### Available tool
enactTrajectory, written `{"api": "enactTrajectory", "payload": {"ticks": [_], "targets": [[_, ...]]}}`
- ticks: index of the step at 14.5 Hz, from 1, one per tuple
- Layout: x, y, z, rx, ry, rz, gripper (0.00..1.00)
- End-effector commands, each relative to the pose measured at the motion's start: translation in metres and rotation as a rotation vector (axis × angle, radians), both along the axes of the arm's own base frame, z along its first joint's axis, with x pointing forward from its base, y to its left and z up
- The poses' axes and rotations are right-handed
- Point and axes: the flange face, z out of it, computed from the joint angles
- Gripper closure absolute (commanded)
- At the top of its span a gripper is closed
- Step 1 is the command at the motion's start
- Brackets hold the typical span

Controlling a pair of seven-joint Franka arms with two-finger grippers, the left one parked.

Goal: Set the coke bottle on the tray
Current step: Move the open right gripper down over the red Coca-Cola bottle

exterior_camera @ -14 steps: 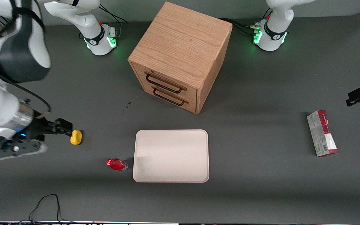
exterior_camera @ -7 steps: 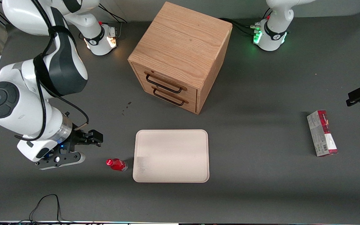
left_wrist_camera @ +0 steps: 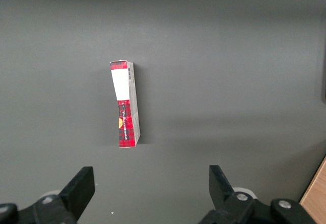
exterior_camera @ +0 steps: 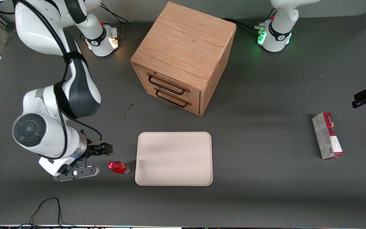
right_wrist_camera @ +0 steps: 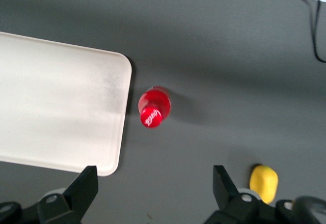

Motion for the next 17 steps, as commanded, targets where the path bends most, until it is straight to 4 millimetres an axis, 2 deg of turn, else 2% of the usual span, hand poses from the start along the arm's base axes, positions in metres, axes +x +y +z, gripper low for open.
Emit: {"api": "enactTrajectory", "payload": {"ticks": [1, 8, 17], "targets": [[0.012, 0.004, -0.020, 0.034, -0.017, -0.015, 0.00], [0.026, -0.001, -0.079, 0.061, -0.019, -0.041, 0.00], [0.024, -0.004, -0.108, 0.054, 0.009, -0.051, 0.00]]}}
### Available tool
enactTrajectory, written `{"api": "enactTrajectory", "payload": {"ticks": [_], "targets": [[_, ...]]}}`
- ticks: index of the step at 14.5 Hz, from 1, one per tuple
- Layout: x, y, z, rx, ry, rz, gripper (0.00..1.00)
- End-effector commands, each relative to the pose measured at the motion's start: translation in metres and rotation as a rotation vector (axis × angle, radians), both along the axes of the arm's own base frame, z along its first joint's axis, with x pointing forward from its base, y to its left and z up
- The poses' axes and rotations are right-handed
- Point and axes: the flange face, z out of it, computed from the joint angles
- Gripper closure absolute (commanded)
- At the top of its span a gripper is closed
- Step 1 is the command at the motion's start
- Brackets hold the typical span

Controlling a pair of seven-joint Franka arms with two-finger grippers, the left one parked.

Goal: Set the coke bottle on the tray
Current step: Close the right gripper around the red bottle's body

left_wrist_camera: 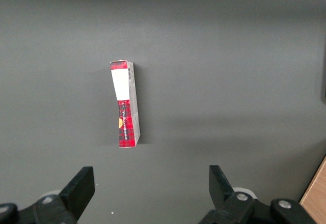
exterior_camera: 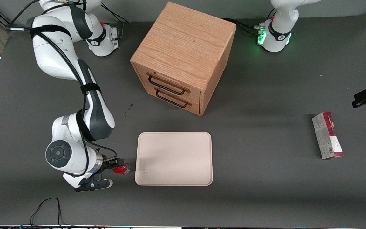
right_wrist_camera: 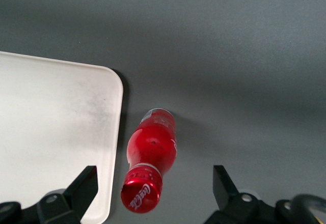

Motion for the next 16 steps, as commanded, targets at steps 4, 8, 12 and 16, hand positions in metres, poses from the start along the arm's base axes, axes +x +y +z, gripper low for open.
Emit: {"api": "enactTrajectory", "payload": {"ticks": [4, 8, 12, 16], "targets": [[-0.0020, 0.0050, -0.0058, 0.023, 0.005, -0.019, 0.00], [-0.0024, 0.0061, -0.0047, 0.023, 0.005, -0.019, 0.39], [-0.0024, 0.0061, -0.0047, 0.023, 0.005, -0.017, 0.73], [-0.0024, 0.0060, -0.0023, 0.023, 0.001, -0.014, 0.81]]}}
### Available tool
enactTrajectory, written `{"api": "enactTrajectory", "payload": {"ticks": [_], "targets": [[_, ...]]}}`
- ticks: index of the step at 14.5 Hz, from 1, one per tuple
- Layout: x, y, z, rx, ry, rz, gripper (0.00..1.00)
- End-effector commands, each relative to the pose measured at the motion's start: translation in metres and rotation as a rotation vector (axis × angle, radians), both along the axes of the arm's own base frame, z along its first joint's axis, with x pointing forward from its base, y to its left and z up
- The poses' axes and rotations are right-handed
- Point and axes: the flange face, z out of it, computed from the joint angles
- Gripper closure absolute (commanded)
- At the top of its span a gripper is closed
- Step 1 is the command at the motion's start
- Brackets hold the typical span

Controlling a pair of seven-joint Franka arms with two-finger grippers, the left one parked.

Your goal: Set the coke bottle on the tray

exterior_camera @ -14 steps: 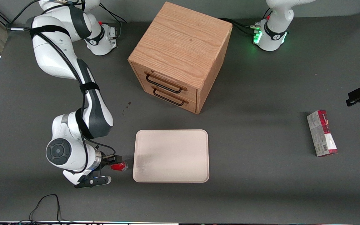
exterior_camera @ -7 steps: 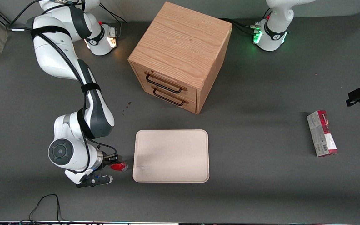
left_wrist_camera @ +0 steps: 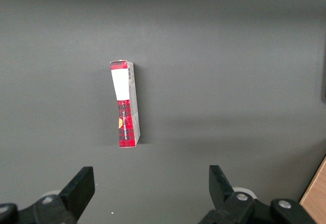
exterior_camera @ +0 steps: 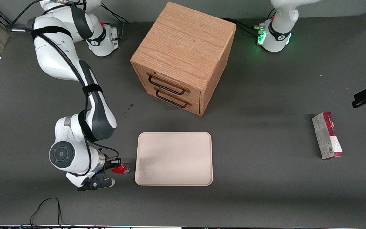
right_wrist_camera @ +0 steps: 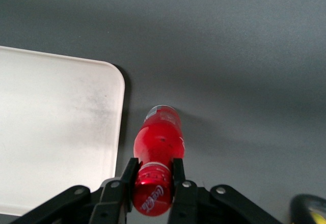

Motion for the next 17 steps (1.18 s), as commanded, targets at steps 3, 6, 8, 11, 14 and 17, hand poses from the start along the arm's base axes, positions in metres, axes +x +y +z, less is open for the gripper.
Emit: {"api": "enactTrajectory", "payload": {"ticks": [3, 6, 8, 11, 14, 17], "targets": [[0.000, 0.003, 0.025, 0.025, -0.031, -0.010, 0.86], [-0.006, -0.003, 0.051, 0.015, -0.013, -0.008, 0.87], [-0.013, -0.006, 0.092, 0.013, -0.021, -0.008, 0.87], [-0.032, -0.018, 0.150, 0.009, 0.006, -0.015, 0.87], [-0.059, -0.028, 0.210, 0.007, 0.029, -0.019, 0.87], [-0.081, -0.031, 0.252, 0.013, 0.031, -0.016, 0.87]]}}
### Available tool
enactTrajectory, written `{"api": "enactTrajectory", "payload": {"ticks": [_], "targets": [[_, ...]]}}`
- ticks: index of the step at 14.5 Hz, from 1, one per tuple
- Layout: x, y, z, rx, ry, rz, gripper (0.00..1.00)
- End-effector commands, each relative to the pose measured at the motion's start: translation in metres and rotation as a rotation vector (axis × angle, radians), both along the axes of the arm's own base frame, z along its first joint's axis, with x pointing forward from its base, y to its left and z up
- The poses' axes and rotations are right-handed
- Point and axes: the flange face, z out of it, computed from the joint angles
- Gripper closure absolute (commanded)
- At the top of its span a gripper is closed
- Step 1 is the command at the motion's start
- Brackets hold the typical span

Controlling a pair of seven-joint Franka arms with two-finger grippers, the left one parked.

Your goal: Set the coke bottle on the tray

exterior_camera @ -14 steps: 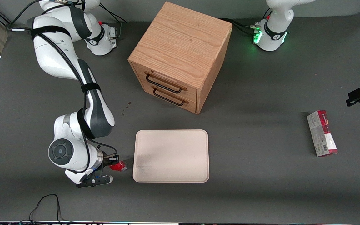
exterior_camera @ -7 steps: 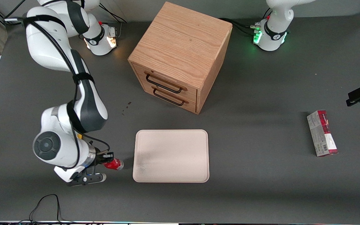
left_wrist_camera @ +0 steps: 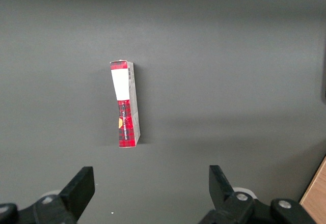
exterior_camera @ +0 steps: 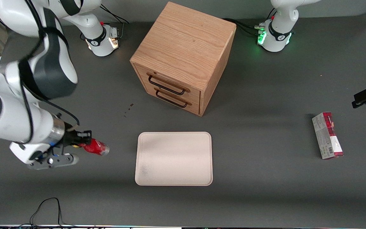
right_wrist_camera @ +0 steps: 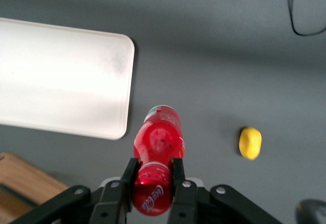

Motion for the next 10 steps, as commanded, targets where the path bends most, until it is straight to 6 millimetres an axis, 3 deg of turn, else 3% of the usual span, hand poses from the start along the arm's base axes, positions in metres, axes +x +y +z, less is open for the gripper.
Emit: {"api": "enactTrajectory", "payload": {"ticks": [1, 4, 10], "targets": [[-0.019, -0.002, 0.031, 0.010, 0.006, 0.002, 0.87], [-0.026, 0.009, 0.044, 0.019, -0.010, 0.014, 0.87], [-0.052, 0.103, 0.059, -0.006, -0.083, 0.056, 0.92]]}}
